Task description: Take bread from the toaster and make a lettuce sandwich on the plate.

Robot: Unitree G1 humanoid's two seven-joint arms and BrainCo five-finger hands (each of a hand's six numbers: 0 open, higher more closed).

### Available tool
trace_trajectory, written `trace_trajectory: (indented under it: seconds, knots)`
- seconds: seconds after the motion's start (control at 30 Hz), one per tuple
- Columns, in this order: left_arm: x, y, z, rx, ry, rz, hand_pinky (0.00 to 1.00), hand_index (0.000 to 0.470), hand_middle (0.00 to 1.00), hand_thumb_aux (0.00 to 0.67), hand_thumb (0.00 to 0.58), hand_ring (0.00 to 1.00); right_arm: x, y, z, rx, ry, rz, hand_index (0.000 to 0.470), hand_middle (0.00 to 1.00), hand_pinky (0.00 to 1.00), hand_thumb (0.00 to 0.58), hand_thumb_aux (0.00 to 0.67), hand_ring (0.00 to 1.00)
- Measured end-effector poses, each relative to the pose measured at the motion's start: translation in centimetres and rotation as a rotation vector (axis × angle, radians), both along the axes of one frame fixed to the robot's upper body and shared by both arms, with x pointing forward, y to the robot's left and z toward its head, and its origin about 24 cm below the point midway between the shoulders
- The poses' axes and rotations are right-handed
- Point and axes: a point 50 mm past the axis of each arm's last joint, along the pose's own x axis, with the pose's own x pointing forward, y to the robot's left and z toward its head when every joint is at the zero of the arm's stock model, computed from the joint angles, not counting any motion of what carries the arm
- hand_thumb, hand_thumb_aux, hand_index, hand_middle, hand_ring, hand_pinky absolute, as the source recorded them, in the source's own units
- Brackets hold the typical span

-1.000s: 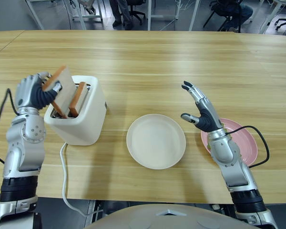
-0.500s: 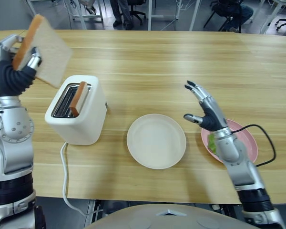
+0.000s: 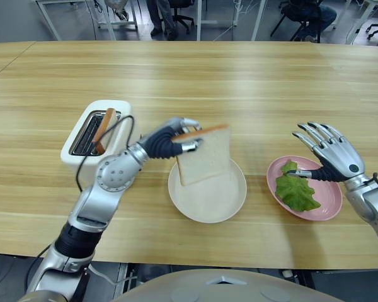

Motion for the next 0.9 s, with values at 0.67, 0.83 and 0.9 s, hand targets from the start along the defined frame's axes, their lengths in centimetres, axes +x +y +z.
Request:
trace_trajectory:
  seconds: [0.67,0.83,0.9]
  knots:
    - [4.0,-3.5,-9.4,0.309,0.234,-0.053,0.20,0.000,0.20,0.000,0.000,0.20,-1.3,-3.6,-5.8,-0.013,0.255,-0.054,0.000,0.00,0.00,0.000,0.000,0.00]
    - [3.7,-3.8,-10.5,0.414,0.156,-0.040,0.00,0.000,0.00,0.000,0.000,0.00,-1.4,-4.0,-6.8,-0.029,0.317,-0.058,0.000,0.00,0.00,0.000,0.000,0.00]
    - [4.1,-3.8,-10.1,0.443,0.085,-0.016,0.00,0.000,0.00,0.000,0.000,0.00,-1.4,-4.1,-7.1,-0.040,0.340,-0.057,0.051,0.00,0.00,0.120,0.074,0.00]
